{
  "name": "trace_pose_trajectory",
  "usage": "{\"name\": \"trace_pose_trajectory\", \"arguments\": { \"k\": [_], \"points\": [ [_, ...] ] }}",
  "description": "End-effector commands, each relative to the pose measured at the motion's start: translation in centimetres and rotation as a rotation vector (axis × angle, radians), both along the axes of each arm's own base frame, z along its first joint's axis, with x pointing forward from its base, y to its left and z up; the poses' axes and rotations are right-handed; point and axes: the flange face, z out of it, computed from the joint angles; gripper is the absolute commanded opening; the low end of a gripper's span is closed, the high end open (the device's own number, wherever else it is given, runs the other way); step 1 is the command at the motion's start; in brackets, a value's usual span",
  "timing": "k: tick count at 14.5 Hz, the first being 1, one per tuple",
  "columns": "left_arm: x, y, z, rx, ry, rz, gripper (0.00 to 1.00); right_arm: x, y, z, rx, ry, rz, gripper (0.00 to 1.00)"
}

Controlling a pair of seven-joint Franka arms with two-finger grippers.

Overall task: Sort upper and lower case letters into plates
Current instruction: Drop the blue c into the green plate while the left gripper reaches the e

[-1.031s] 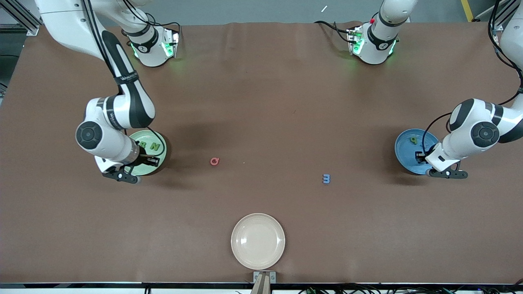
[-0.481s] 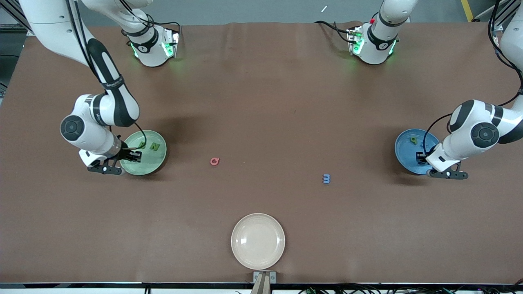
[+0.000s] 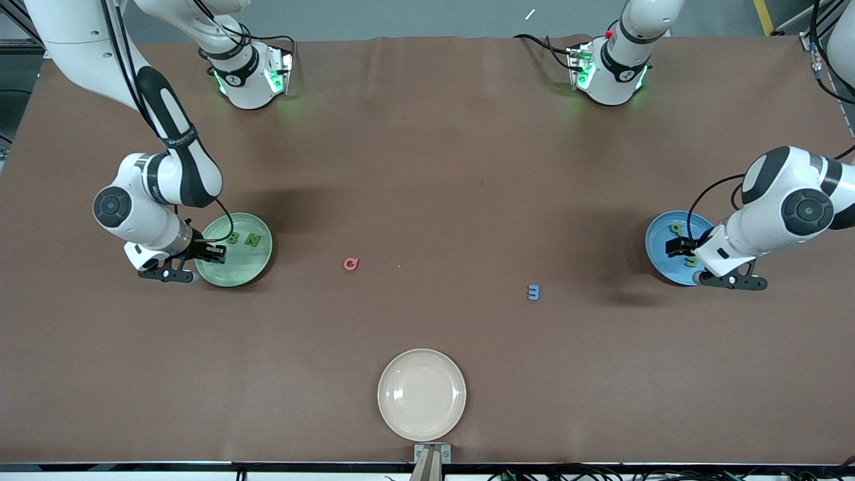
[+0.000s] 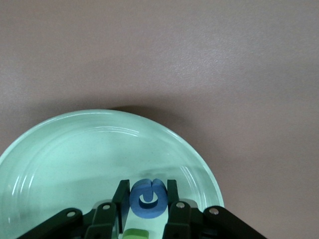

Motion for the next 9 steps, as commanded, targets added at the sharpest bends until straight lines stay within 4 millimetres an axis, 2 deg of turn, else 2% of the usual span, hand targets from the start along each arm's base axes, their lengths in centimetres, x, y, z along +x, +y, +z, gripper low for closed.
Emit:
{"name": "trace_pose_trajectory", "arguments": {
  "k": [1,4,5,6,7,8,9],
  "points": [
    [-0.1,-6.1,2.0,-0.001,-0.005,0.076,0.99,-0.5,0.6,-0.7,0.003,-0.003,0.009,0.01],
    [0.3,-14.9,3.5,-0.017,-0.036,0.136,0.99,-0.6,0.7,-1.1,0.002,0.005,0.009,0.04],
    [0.5,-17.8,3.2,-0.020,-0.037,0.139,0.99,-0.6,0.8,-1.1,0.003,0.005,0.009,0.07],
    [0.7,-20.6,2.4,-0.013,-0.040,0.130,0.99,-0.5,0.8,-1.0,0.003,0.008,0.009,0.28],
    [0.8,-23.1,1.7,-0.001,-0.044,0.101,0.99,-0.5,0.8,-1.0,0.004,0.010,0.009,0.82],
    [0.9,-25.4,0.4,0.000,-0.041,0.076,0.99,-0.4,0.8,-0.7,0.004,0.008,0.011,1.00],
    [1.0,-27.1,-0.2,-0.017,-0.046,0.065,0.99,-0.4,0.9,-0.6,0.005,0.011,0.011,1.00]
  ]
}}
